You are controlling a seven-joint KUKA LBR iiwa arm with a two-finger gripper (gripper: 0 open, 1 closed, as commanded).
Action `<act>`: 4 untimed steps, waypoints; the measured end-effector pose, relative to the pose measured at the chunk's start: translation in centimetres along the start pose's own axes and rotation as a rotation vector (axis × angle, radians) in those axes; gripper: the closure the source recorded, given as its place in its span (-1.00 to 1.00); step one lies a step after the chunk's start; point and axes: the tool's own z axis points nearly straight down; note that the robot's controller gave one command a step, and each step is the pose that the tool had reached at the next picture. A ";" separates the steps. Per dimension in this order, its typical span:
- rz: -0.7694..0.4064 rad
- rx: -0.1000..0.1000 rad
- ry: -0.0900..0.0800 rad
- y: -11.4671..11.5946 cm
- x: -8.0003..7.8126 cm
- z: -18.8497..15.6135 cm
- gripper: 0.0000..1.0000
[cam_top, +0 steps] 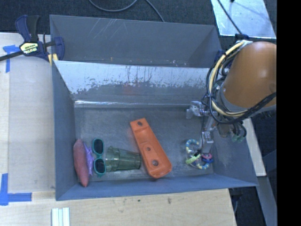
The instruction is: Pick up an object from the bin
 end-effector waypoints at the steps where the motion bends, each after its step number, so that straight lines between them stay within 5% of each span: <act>1: -0.082 -0.002 0.018 -1.8 0.1 4.9 -1.00; 2: -0.331 -0.001 0.010 -2.4 0.0 7.6 -1.00; 3: -0.108 -0.001 0.009 -5.4 0.3 13.0 1.00; 4: -0.109 -0.002 0.015 -5.4 0.5 13.3 -1.00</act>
Offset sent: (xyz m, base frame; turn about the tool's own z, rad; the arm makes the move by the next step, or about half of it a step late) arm 0.0016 -0.0295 -0.1094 -0.2270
